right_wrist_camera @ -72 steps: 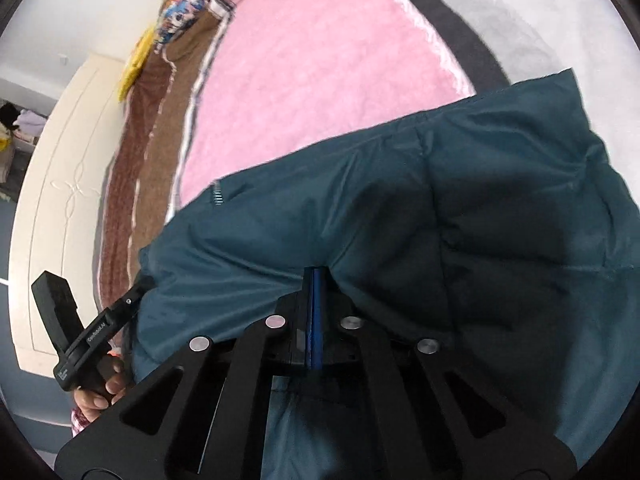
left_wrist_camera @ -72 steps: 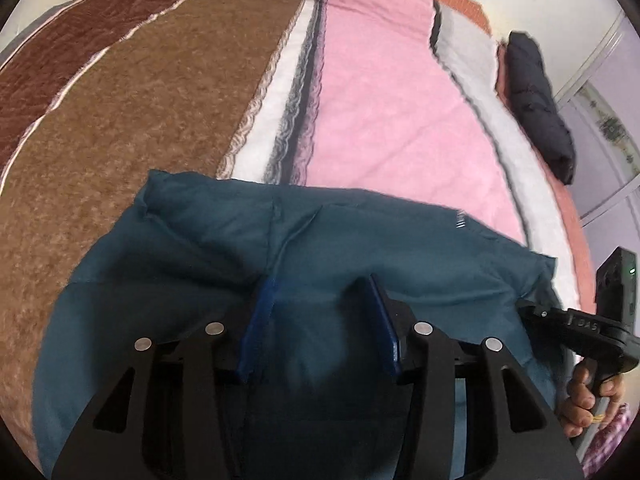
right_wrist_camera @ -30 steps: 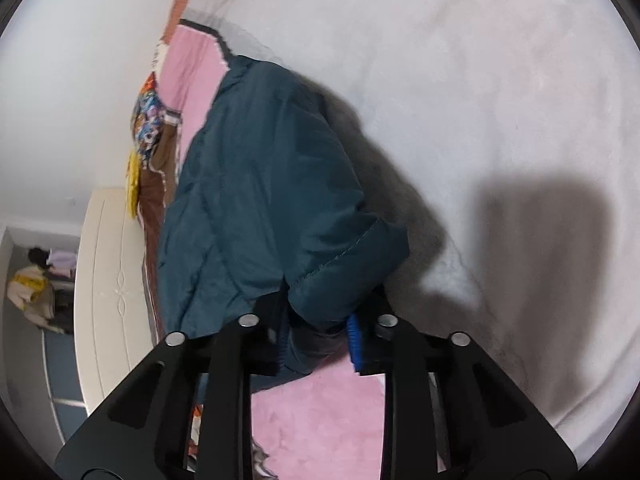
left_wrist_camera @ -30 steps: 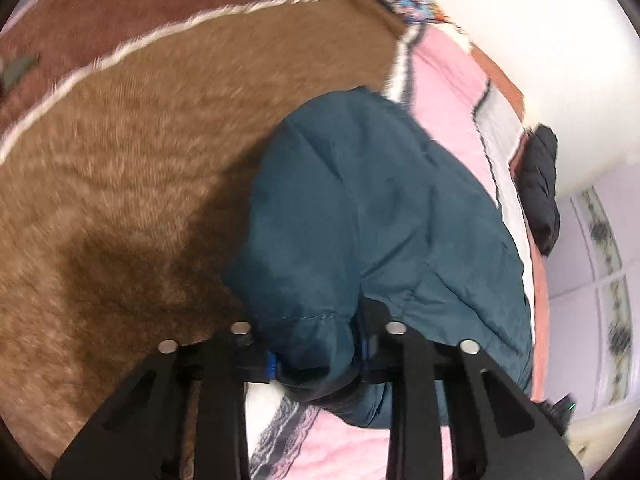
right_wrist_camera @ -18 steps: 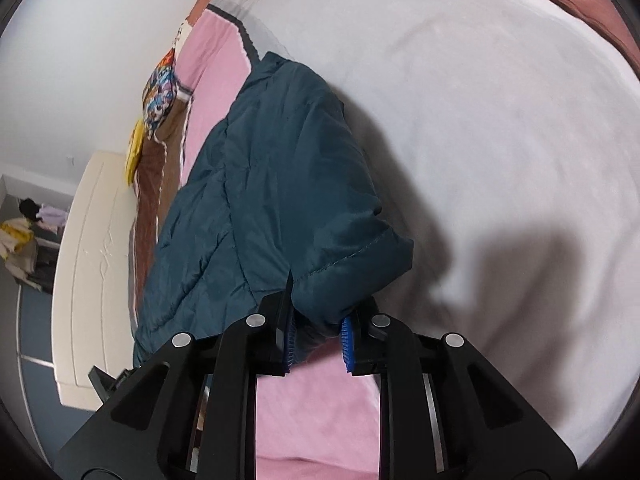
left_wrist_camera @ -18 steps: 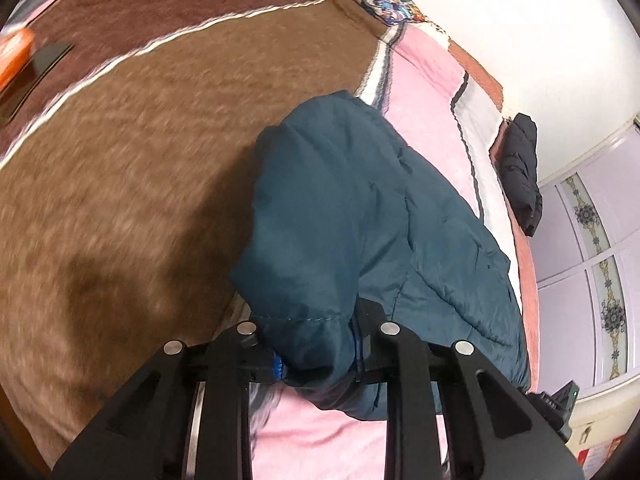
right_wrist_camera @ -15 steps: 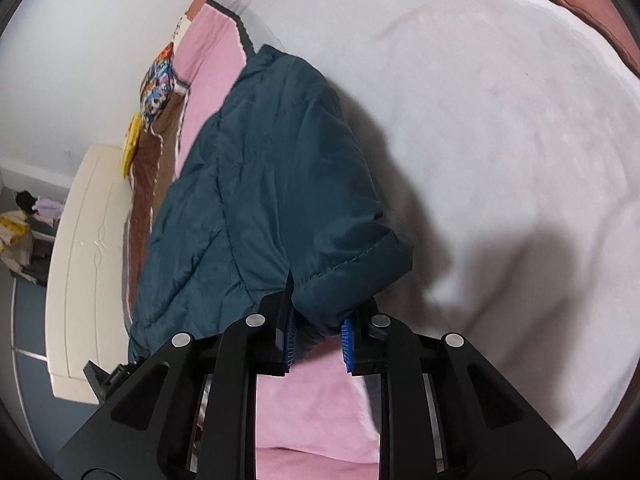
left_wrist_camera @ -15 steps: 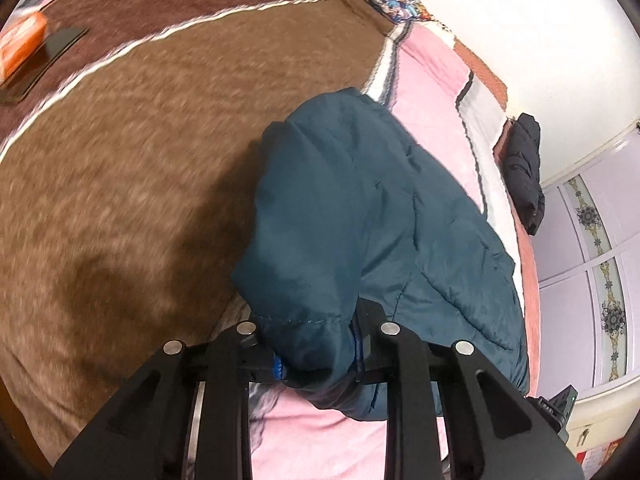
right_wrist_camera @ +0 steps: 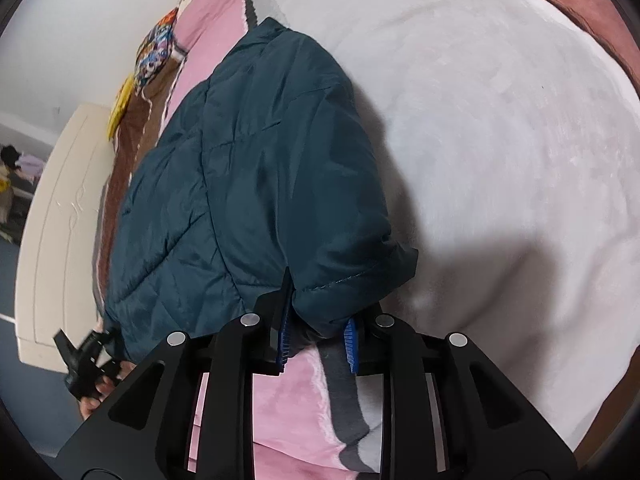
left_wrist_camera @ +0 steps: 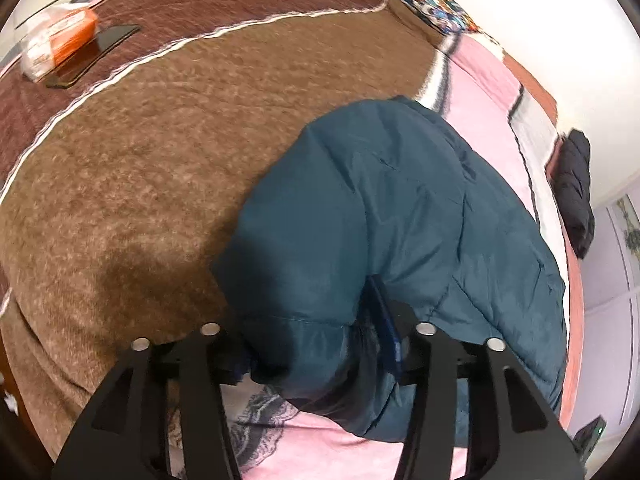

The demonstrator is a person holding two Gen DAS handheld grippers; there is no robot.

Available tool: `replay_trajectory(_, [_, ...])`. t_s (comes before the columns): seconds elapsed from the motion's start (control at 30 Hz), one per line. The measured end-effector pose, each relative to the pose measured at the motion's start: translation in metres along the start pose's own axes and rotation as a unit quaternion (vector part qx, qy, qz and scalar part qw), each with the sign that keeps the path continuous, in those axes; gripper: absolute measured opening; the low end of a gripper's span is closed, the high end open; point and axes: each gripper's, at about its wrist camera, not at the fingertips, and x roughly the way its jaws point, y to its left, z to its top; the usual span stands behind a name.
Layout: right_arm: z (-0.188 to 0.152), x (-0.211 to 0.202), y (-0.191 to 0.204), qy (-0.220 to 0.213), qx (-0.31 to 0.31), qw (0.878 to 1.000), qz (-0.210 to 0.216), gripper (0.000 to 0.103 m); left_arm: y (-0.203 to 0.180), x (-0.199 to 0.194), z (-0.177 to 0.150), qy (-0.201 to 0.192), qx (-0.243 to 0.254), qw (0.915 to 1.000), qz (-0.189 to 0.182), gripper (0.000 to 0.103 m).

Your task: Fold large clothes

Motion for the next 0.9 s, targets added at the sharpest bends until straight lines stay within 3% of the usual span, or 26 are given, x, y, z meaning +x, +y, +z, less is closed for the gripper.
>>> replay_trajectory(0.2, [-0.012, -0.005, 0.006, -0.015, -0.021, 1.0, -0.016, 0.022, 0.025, -0.029, -0.009, -0.017, -0.061, 0.9976, -0.029, 0.056])
replay_trajectory(0.27, [-0.015, -0.007, 0.008, -0.016, -0.027, 0.999, -0.03, 0.028, 0.03, -0.042, -0.013, -0.021, -0.057, 0.9978, -0.027, 0.056])
replay_trajectory(0.37, [-0.024, -0.019, -0.002, -0.023, 0.025, 0.999, -0.035, 0.045, 0.032, -0.064, -0.017, -0.028, -0.036, 0.9981, -0.04, 0.056])
replay_trajectory(0.5, [-0.041, -0.056, -0.01, -0.088, 0.054, 0.994, -0.046, 0.045, 0.029, -0.085, -0.024, -0.046, 0.015, 0.9978, -0.045, 0.056])
replay_trajectory(0.53, [-0.043, -0.064, -0.006, -0.101, 0.048, 0.993, -0.048, 0.044, 0.027, -0.087, -0.025, -0.046, 0.028, 0.9975, -0.046, 0.056])
replay_trajectory(0.6, [-0.047, -0.071, 0.012, -0.105, 0.016, 0.993, -0.043, 0.016, 0.021, -0.09, -0.033, -0.05, 0.063, 0.9954, -0.052, 0.056])
replay_trajectory(0.67, [-0.05, -0.07, 0.041, -0.102, -0.028, 0.993, -0.045, 0.006, 0.013, -0.088, -0.041, -0.048, 0.091, 0.9932, -0.055, 0.056])
replay_trajectory(0.9, [-0.047, -0.012, 0.155, -0.068, -0.173, 0.982, -0.045, 0.002, 0.007, -0.066, -0.062, -0.024, 0.137, 0.9874, -0.075, 0.056])
